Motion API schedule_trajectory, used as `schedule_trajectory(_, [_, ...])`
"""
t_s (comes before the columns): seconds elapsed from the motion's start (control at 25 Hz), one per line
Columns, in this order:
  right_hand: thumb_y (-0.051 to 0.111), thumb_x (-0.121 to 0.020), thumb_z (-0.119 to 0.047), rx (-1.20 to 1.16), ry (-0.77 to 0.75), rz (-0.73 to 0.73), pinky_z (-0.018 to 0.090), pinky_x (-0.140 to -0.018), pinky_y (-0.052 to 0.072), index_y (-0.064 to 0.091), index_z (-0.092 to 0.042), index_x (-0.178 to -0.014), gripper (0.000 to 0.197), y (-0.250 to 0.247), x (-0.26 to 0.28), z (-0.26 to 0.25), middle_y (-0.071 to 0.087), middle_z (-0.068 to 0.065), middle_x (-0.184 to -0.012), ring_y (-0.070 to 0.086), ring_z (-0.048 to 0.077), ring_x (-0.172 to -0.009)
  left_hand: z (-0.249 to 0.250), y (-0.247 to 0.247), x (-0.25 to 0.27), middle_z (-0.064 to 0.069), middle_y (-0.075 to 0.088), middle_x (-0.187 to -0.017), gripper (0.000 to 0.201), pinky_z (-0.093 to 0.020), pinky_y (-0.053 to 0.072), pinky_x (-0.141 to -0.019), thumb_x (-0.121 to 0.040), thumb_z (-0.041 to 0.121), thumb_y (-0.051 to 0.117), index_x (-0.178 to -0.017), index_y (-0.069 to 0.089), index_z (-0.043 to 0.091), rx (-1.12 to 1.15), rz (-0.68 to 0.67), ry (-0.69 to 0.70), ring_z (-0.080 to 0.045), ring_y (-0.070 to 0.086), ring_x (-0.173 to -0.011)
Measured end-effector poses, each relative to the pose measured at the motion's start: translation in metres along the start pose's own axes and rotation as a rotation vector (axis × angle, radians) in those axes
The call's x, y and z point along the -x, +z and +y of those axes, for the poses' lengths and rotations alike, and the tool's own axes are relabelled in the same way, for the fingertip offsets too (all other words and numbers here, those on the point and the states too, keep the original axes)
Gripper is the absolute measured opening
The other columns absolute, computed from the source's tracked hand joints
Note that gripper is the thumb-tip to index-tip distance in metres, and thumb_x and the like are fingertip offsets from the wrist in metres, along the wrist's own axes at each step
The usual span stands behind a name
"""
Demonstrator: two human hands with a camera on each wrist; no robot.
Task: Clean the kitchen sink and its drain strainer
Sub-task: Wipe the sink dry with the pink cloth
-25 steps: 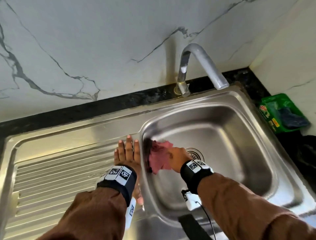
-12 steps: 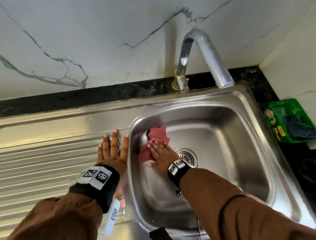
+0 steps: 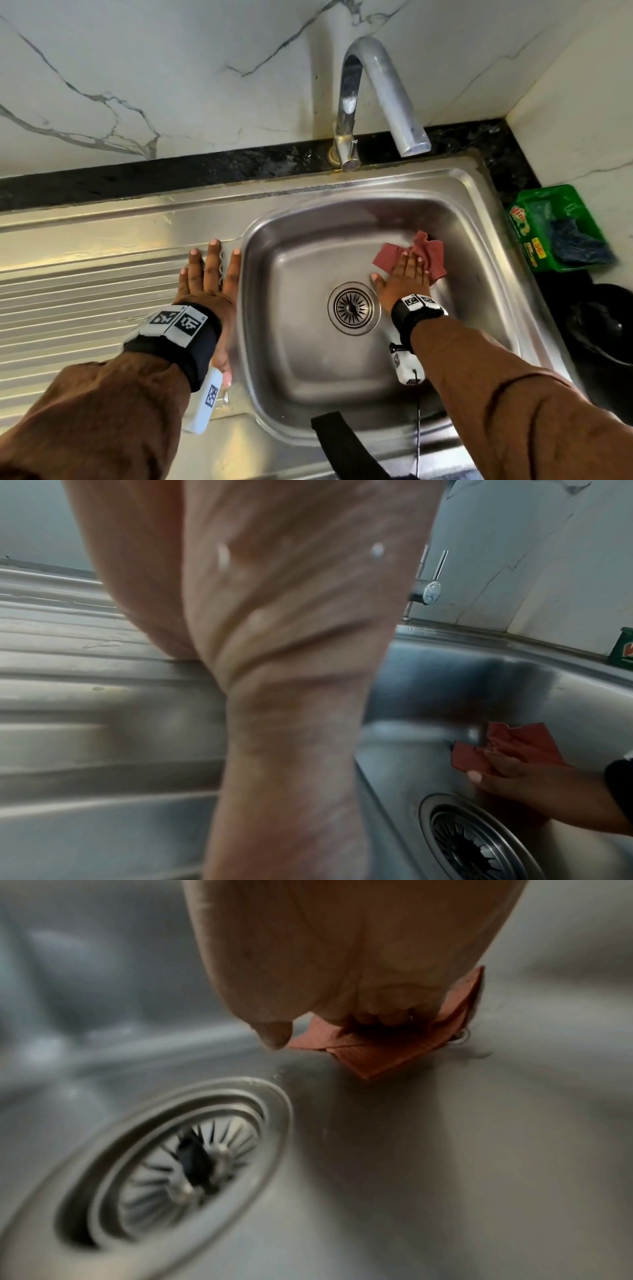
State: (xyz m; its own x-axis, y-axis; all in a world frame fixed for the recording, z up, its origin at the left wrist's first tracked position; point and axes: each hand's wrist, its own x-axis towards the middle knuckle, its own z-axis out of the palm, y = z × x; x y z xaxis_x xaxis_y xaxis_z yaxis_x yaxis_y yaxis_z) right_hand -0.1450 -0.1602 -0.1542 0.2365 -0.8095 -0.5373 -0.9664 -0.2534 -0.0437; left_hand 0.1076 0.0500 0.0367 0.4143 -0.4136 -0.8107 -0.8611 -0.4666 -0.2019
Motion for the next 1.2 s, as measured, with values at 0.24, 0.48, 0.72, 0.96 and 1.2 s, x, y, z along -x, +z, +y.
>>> schedule_trajectory(0.24, [0.03,-0.094,-0.067,-0.024,-0.234,-0.09,0.048,-0.121,-0.005,-0.003,-0.01,-0.157,0.091,0.006,0.001,-0.069,-0.018,0.012,-0.163,-0.017,0.037,-0.149,0.0,0.0,0.002,-0.019,-0.062,-0.13,0.182,-0.057,-0.013,-0.116,-0.029,0.048,0.097,-0.126,-0.055,0.02,0.027,0.007,-0.005,-0.047,-0.044,-0.129])
schedule_trajectory(0.48, [0.043,-0.095,-0.055,0.143,-0.785,-0.152,0.05,-0.123,0.0,0.009,-0.011,-0.157,0.084,0.041,0.037,-0.111,-0.006,0.011,-0.165,-0.01,0.036,-0.151,0.003,0.0,0.0,-0.019,-0.06,-0.133,0.179,-0.056,-0.013,-0.116,-0.034,0.046,0.097,-0.127,-0.054,0.02,0.028,0.011,-0.024,-0.047,-0.043,-0.131])
schedule_trajectory(0.72, [0.039,-0.095,-0.043,0.369,-1.331,-0.246,0.05,-0.121,0.016,0.036,-0.012,-0.151,0.064,0.063,0.076,-0.091,0.027,0.008,-0.161,0.021,0.035,-0.149,0.002,0.0,-0.002,-0.018,-0.061,-0.132,0.18,-0.056,-0.013,-0.117,-0.034,0.045,0.097,-0.127,-0.054,0.022,0.032,0.004,-0.022,-0.047,-0.043,-0.13])
schedule_trajectory(0.96, [0.056,-0.093,-0.019,0.384,-1.426,-0.171,0.043,-0.119,0.026,0.05,-0.023,-0.144,0.051,0.061,0.064,-0.089,0.039,-0.001,-0.156,0.033,0.023,-0.145,0.006,0.002,-0.001,-0.019,-0.059,-0.134,0.171,-0.055,-0.011,-0.117,-0.042,0.042,0.095,-0.121,-0.055,0.023,0.035,0.035,-0.053,-0.046,-0.041,-0.133])
schedule_trajectory(1.2, [0.049,-0.097,-0.02,0.221,-0.83,0.035,0.041,-0.122,0.015,0.024,-0.025,-0.156,0.064,0.019,0.016,-0.064,0.017,0.001,-0.164,0.018,0.024,-0.151,0.01,-0.001,0.006,-0.021,-0.059,-0.134,0.172,-0.054,-0.011,-0.116,-0.042,0.043,0.095,-0.12,-0.056,0.019,-0.001,0.01,-0.073,-0.048,-0.039,-0.134])
